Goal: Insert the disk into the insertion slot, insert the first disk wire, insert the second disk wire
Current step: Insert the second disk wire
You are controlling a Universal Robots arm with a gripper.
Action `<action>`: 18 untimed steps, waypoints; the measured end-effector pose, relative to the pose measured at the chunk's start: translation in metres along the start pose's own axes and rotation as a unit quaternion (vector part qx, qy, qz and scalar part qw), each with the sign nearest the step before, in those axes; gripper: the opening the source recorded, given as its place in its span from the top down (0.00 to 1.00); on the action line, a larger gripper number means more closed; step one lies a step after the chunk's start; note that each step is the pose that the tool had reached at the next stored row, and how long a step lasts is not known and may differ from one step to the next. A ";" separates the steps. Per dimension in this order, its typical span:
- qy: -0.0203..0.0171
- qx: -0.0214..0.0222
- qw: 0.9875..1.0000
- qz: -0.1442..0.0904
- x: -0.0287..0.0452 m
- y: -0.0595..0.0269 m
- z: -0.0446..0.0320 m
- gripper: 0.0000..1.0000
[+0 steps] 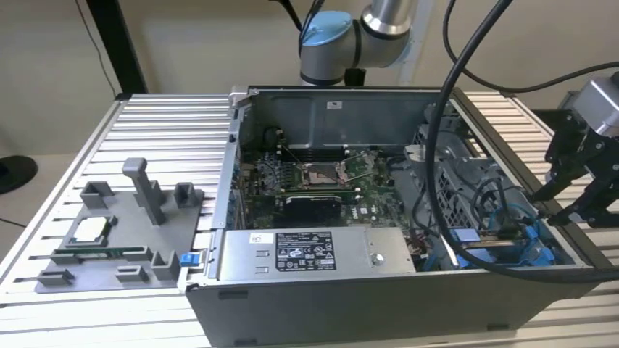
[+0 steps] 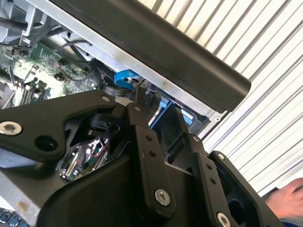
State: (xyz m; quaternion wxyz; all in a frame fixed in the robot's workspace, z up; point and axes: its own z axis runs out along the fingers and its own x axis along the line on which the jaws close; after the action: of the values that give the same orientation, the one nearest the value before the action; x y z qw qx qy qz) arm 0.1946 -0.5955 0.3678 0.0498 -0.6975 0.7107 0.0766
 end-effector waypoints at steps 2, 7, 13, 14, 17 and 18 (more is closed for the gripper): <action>-0.005 -0.002 1.000 0.000 0.0011 -0.0009 0.0006 0.00; -0.018 -0.003 1.000 0.000 0.0073 -0.0073 0.0015 0.00; -0.029 -0.004 1.000 0.000 0.0128 -0.0085 0.0052 0.00; -0.032 -0.004 0.999 0.000 0.0128 -0.0085 0.0055 0.00; -0.041 -0.004 0.999 0.000 0.0130 -0.0085 0.0064 0.00; -0.045 -0.004 0.999 0.000 0.0130 -0.0085 0.0064 0.00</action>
State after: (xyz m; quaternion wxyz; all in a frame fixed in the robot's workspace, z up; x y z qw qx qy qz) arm 0.2025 -0.6073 0.3588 0.0791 -0.6937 0.7073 0.1111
